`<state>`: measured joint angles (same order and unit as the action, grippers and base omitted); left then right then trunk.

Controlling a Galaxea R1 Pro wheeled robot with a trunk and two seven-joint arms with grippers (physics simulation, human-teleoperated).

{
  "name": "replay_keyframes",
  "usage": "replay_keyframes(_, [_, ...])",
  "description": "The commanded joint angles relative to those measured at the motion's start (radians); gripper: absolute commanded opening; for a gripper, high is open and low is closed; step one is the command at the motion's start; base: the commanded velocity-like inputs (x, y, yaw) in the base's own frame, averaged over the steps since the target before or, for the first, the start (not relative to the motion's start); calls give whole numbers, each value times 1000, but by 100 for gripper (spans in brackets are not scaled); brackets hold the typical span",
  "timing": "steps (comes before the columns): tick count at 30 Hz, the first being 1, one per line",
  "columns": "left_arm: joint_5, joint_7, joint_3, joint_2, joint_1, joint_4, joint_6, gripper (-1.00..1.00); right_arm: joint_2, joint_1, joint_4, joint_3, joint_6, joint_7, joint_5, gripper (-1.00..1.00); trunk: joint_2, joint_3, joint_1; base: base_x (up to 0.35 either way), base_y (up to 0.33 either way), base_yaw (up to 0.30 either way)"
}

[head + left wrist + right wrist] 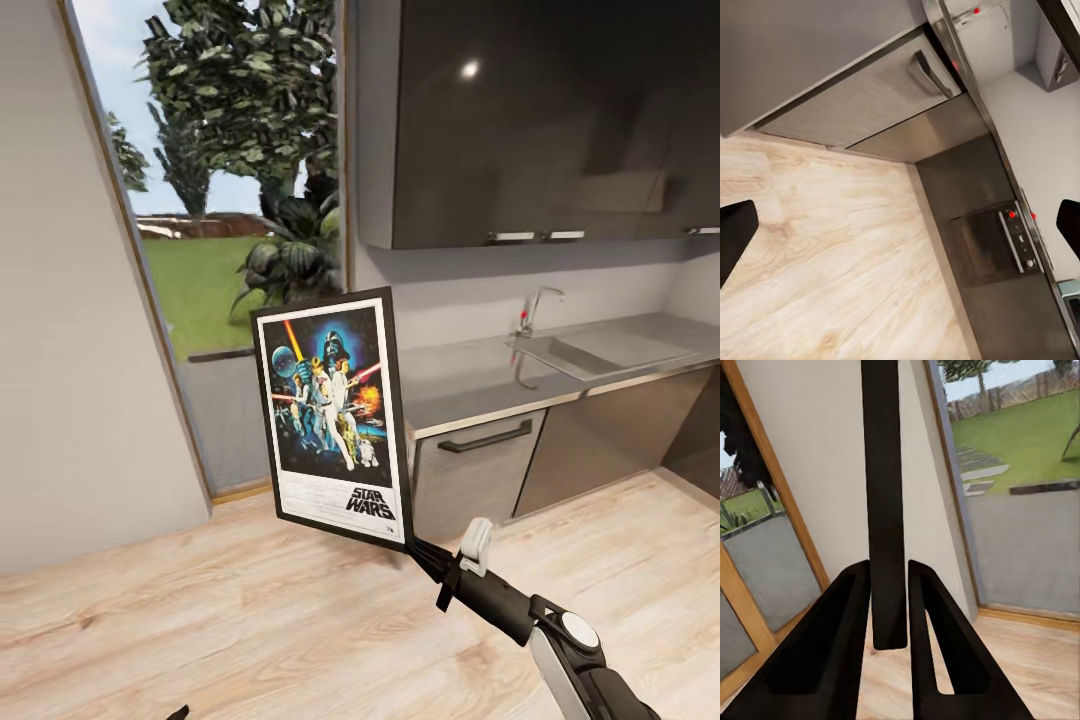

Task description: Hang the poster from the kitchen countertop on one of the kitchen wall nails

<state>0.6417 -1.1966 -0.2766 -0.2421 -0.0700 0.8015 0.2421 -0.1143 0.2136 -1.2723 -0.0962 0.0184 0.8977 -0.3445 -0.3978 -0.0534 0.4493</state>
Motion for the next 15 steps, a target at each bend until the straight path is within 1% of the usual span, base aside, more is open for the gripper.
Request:
replay_keyframes(1, [6, -1, 0, 0, 0, 1, 10, 100, -1, 1, 1, -2, 0, 3, -7, -100, -2, -2, 1, 0, 296, 0])
replay_keyframes(15, [6, -1, 0, 0, 0, 1, 10, 100, -1, 1, 1, -2, 0, 3, -7, -100, -2, -2, 1, 0, 296, 0])
